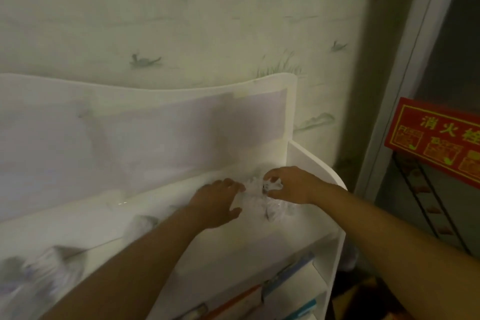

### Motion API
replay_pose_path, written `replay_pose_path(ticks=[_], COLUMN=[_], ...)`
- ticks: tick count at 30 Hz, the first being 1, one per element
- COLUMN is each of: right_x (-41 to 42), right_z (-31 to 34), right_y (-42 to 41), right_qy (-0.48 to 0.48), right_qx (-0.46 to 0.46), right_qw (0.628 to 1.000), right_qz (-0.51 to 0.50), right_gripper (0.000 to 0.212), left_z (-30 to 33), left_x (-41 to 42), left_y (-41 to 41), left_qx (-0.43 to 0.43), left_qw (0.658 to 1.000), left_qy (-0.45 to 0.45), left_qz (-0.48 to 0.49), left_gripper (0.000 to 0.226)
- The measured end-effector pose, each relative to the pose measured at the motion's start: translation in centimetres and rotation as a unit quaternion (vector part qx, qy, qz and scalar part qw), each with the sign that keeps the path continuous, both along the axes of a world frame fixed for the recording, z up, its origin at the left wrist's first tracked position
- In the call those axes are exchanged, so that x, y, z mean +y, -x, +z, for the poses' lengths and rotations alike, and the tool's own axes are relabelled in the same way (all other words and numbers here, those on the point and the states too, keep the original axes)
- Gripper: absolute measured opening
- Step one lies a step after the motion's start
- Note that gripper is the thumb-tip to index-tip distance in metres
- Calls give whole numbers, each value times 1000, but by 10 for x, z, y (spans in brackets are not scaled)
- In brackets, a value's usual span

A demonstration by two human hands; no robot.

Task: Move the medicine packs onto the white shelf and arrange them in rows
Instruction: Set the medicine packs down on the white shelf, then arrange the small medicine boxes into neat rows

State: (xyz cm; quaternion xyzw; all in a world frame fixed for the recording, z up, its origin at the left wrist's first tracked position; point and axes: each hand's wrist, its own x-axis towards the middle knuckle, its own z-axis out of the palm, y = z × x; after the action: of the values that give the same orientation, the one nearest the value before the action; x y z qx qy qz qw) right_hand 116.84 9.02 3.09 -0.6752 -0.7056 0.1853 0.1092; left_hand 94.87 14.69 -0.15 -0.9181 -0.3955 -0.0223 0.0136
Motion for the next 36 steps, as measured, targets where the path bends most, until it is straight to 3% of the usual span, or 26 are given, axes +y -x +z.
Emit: replay_pose_path(ticks=[5, 10, 15, 18, 24, 27, 31, 36], right_x=[20, 42, 47, 46, 43, 40, 40, 38], right_z=[19, 33, 25, 14, 2, -8, -17, -39], right_y=[41, 84, 158, 202, 258, 279, 307, 357], right_qy=[-29, -47, -64, -51, -19, -11, -6, 13], right_qx=[-20, -53, 24, 61, 43, 24, 6, -9], right_qw=[997, 986, 974, 961, 948, 947, 950, 951], right_qz=[74, 152, 214, 264, 315, 321, 312, 310], right_gripper=[63, 56, 51, 50, 51, 50, 52, 60], left_z=[33, 60, 73, 73, 52, 37, 15, -3], left_x=[5, 1, -26, -51, -81, -87, -82, -82], left_y=[71, 157, 251, 299, 349, 361, 381, 387], left_qx=[2, 36, 25, 20, 6, 9, -78, -191], left_qw=[999, 994, 974, 959, 942, 937, 911, 858], left_qy=[22, 38, 54, 63, 90, 105, 112, 119], left_qz=[36, 98, 217, 277, 322, 333, 390, 463], left_gripper=[60, 60, 56, 54, 50, 59, 78, 62])
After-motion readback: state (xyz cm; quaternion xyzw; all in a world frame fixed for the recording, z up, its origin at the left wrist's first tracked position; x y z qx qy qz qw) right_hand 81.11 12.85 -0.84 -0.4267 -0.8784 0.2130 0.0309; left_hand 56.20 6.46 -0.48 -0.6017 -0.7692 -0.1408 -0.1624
